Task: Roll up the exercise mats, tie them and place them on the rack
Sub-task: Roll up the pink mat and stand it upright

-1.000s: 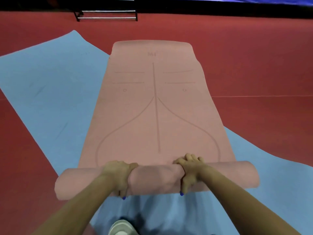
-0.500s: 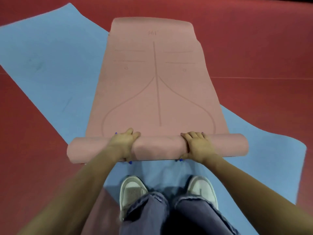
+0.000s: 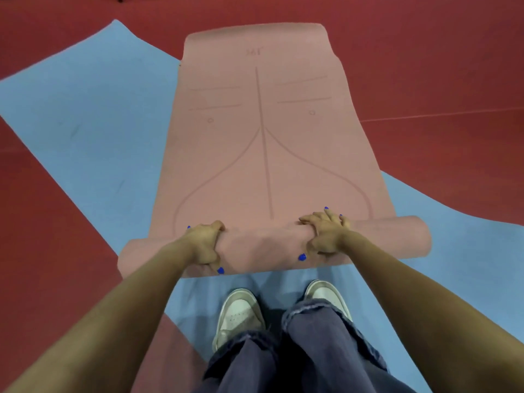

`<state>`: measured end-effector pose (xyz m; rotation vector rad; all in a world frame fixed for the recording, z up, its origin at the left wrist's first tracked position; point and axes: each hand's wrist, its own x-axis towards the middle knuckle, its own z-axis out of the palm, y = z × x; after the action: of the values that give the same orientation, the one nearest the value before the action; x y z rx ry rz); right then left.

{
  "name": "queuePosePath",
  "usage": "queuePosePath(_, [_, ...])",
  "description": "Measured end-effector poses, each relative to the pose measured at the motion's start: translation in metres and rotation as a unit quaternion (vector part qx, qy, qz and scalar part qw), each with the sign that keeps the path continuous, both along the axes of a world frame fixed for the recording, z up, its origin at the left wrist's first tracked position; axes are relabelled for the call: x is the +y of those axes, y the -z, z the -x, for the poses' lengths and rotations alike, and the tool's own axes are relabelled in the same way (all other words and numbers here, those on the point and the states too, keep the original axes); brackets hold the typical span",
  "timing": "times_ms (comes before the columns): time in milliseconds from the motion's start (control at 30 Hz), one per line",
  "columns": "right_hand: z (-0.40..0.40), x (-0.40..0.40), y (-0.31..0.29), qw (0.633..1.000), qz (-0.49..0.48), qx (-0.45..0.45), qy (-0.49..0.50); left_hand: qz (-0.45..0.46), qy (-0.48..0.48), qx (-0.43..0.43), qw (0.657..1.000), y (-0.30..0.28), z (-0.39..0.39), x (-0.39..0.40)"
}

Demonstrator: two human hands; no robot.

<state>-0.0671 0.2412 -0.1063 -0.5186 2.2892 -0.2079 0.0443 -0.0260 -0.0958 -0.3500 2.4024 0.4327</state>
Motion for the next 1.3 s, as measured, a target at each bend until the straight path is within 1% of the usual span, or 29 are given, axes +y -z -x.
queuePosePath(167, [0.011,-0.005,0.005,1.0,-0.006,-0.014,0.006,-0.03,0.006,-0.023,0.999,0.006,0.009,-0.008])
queuePosePath(267, [0.016,-0.006,0.003,0.998,0.043,-0.008,0.05,-0.043,0.029,-0.029,0.998,0.013,0.013,-0.016])
queuePosePath(367, [0.012,-0.002,0.0,0.992,0.104,0.019,0.066,-0.082,0.046,0.008,0.996,0.019,0.013,-0.024])
queuePosePath(467, [0.012,0.005,0.003,0.987,0.149,0.039,0.037,-0.13,0.034,0.095,0.986,0.021,0.004,-0.029])
queuePosePath(533, [0.018,0.006,0.007,0.979,0.192,0.062,0.034,-0.144,0.015,0.187,0.972,0.024,-0.011,-0.033])
queuePosePath(567, [0.024,0.006,0.008,0.972,0.219,0.071,0.043,-0.128,0.004,0.257,0.958,0.03,-0.021,-0.033])
queuePosePath(633, [0.037,0.001,0.008,0.962,0.254,0.08,0.052,-0.073,-0.023,0.389,0.918,0.046,-0.038,-0.023])
queuePosePath(667, [0.044,-0.002,0.007,0.963,0.252,0.081,0.042,-0.045,-0.035,0.422,0.905,0.053,-0.043,-0.012])
queuePosePath(700, [0.049,-0.004,0.008,0.967,0.242,0.077,0.023,-0.017,-0.055,0.431,0.901,0.059,-0.048,0.003])
queuePosePath(800, [0.054,-0.007,0.003,0.972,0.221,0.072,-0.023,0.058,-0.102,0.404,0.907,0.063,-0.048,0.047])
queuePosePath(867, [0.055,-0.007,0.001,0.977,0.189,0.081,-0.047,0.094,-0.088,0.374,0.918,0.067,-0.046,0.064])
queuePosePath(933, [0.053,-0.008,0.002,0.977,0.159,0.136,-0.044,0.124,-0.063,0.355,0.924,0.068,-0.042,0.066])
queuePosePath(1033, [0.041,-0.014,0.006,0.938,0.155,0.302,-0.061,0.134,-0.056,0.325,0.934,0.065,-0.031,0.055])
queuePosePath(1067, [0.036,-0.016,0.007,0.926,0.15,0.339,-0.068,0.134,-0.057,0.317,0.937,0.063,-0.027,0.053])
queuePosePath(1133, [0.025,-0.019,0.005,0.912,0.143,0.378,-0.069,0.13,-0.056,0.296,0.945,0.059,-0.02,0.053])
queuePosePath(1200, [0.013,-0.019,0.002,0.892,0.178,0.411,-0.057,0.116,-0.058,0.273,0.953,0.056,-0.015,0.053])
queuePosePath(1300, [-0.009,-0.017,0.0,0.875,0.223,0.427,-0.05,0.107,-0.052,0.266,0.957,0.054,-0.007,0.048])
